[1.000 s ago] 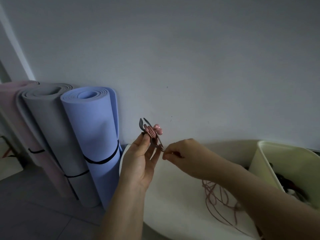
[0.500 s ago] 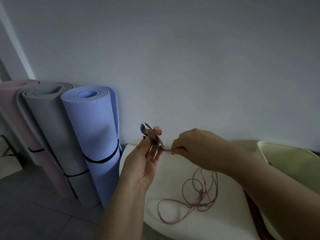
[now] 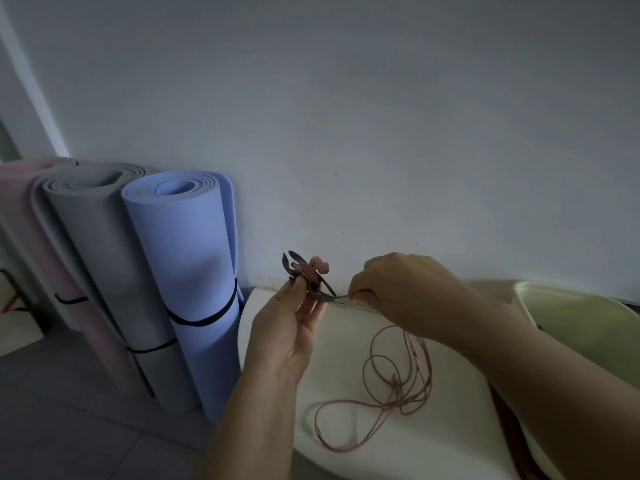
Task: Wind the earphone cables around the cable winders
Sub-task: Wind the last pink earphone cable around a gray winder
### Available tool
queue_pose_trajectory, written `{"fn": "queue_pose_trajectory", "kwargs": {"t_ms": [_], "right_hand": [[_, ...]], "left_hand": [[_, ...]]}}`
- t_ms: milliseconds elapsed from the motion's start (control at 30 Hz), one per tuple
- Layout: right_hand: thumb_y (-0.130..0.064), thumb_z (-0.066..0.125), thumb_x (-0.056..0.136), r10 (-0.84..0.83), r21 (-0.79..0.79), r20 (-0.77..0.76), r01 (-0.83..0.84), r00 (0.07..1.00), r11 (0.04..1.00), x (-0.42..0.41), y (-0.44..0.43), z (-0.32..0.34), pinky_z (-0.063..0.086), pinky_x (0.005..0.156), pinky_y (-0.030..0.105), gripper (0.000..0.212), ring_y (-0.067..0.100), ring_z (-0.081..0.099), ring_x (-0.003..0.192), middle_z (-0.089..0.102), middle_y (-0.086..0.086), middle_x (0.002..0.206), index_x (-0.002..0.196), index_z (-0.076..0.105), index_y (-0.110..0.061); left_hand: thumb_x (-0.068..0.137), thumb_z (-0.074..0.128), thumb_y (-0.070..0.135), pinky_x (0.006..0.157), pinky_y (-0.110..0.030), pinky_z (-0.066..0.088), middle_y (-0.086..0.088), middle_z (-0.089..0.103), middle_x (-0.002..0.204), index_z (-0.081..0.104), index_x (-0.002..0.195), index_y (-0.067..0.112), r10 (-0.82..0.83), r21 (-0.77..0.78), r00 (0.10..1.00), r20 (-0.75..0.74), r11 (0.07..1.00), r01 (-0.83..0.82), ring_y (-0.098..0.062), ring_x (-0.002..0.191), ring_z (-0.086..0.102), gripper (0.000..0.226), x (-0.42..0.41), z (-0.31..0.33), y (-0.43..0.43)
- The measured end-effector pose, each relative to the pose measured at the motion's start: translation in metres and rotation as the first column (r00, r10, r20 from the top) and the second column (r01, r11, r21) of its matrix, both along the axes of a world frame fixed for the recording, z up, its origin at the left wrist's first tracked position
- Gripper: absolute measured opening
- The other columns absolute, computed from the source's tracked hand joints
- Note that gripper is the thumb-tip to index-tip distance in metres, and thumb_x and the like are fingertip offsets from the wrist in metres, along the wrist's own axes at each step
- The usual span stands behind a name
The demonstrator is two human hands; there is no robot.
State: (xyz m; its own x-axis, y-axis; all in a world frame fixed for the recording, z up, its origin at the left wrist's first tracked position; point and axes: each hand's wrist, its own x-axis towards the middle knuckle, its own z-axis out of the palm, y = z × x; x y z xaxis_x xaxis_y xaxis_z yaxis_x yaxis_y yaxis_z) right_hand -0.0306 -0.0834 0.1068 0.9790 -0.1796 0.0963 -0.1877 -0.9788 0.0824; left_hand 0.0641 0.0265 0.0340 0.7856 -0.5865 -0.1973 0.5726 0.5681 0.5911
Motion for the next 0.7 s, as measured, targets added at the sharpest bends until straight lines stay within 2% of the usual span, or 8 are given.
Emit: {"fn": "queue_pose_trajectory", "kwargs": {"t_ms": [67,167,233,333,400,500,633,700], "right_hand": [[-0.017,0.042,0.097,0.023,0.012,-0.006,-0.023,1.000,1.000,0.002,0.004,0.000,0.049,0.067,0.027,0.022,0.014,0.058,0.075,0.057,-0.007,0.084,0.094,0.062,-0.026],[-0.026,0.038,0.101,0.051,0.072,0.014,-0.052,0.999,0.996,0.006,0.013,0.006,0.049,0.066,0.027,0.023,0.012,0.054,0.068,0.053,-0.006,0.078,0.086,0.055,-0.024],[-0.033,0.038,0.100,0.022,0.127,0.061,-0.030,0.998,0.991,0.006,0.011,0.014,0.050,0.069,0.026,0.025,0.008,0.054,0.069,0.054,-0.009,0.075,0.088,0.060,-0.027],[-0.039,0.052,0.091,-0.029,0.196,0.135,0.002,0.990,0.981,0.001,-0.002,0.025,0.049,0.070,0.020,0.017,-0.001,0.051,0.065,0.051,-0.017,0.068,0.086,0.063,-0.027],[-0.041,0.060,0.084,-0.039,0.251,0.146,0.001,0.989,0.968,-0.004,-0.012,0.030,0.049,0.068,0.020,0.014,-0.001,0.050,0.062,0.053,-0.015,0.068,0.080,0.060,-0.028],[-0.043,0.065,0.081,-0.058,0.218,0.113,0.032,0.992,0.975,-0.008,-0.023,0.033,0.050,0.070,0.022,0.014,-0.002,0.049,0.063,0.053,-0.015,0.069,0.079,0.059,-0.030],[-0.034,0.060,0.089,-0.021,0.150,0.094,0.007,0.995,0.989,-0.007,-0.030,0.032,0.047,0.080,0.018,0.013,-0.009,0.045,0.068,0.046,-0.023,0.072,0.099,0.065,-0.027],[-0.031,0.060,0.089,0.012,0.154,0.119,-0.030,0.993,0.988,-0.006,-0.031,0.033,0.043,0.070,0.010,0.011,-0.009,0.046,0.064,0.047,-0.024,0.071,0.098,0.066,-0.026]], "left_hand": [[0.097,0.048,0.004,0.085,-0.027,0.054,-0.005,0.075,0.090,0.068,0.098,0.006,0.008,0.125,0.990,0.140,0.992,-0.025,-0.013,0.092,0.070,0.020,-0.003,0.001,-0.001],[0.093,0.057,0.003,0.071,-0.021,0.057,-0.006,0.074,0.090,0.067,0.097,0.008,0.019,0.286,0.952,0.307,0.952,-0.111,-0.009,0.080,0.072,0.012,-0.006,-0.001,-0.004],[0.089,0.065,0.005,0.070,-0.022,0.056,-0.007,0.073,0.094,0.067,0.093,0.013,0.013,0.376,0.908,0.419,0.908,-0.186,-0.008,0.077,0.071,0.009,-0.007,-0.002,-0.006],[0.089,0.065,0.009,0.068,-0.018,0.053,0.002,0.075,0.088,0.067,0.092,0.017,-0.069,0.396,0.840,0.539,0.900,-0.181,-0.007,0.081,0.071,0.010,-0.007,-0.001,-0.002],[0.089,0.064,0.008,0.066,-0.016,0.053,0.004,0.074,0.088,0.066,0.094,0.018,-0.126,0.398,0.808,0.575,0.906,-0.142,-0.006,0.082,0.070,0.012,-0.006,0.000,0.001],[0.090,0.061,0.005,0.068,-0.015,0.053,0.006,0.075,0.088,0.066,0.096,0.018,-0.236,0.430,0.720,0.652,0.898,-0.094,-0.005,0.083,0.070,0.015,-0.009,0.003,0.004],[0.093,0.056,0.000,0.083,-0.026,0.053,0.000,0.076,0.089,0.065,0.103,0.006,-0.331,0.447,0.613,0.717,0.894,-0.041,-0.014,0.089,0.072,0.015,-0.011,0.005,0.007],[0.093,0.056,0.002,0.087,-0.031,0.053,-0.001,0.076,0.092,0.065,0.104,0.008,-0.361,0.465,0.578,0.732,0.884,-0.038,-0.015,0.093,0.072,0.015,-0.010,0.005,0.008]]}}
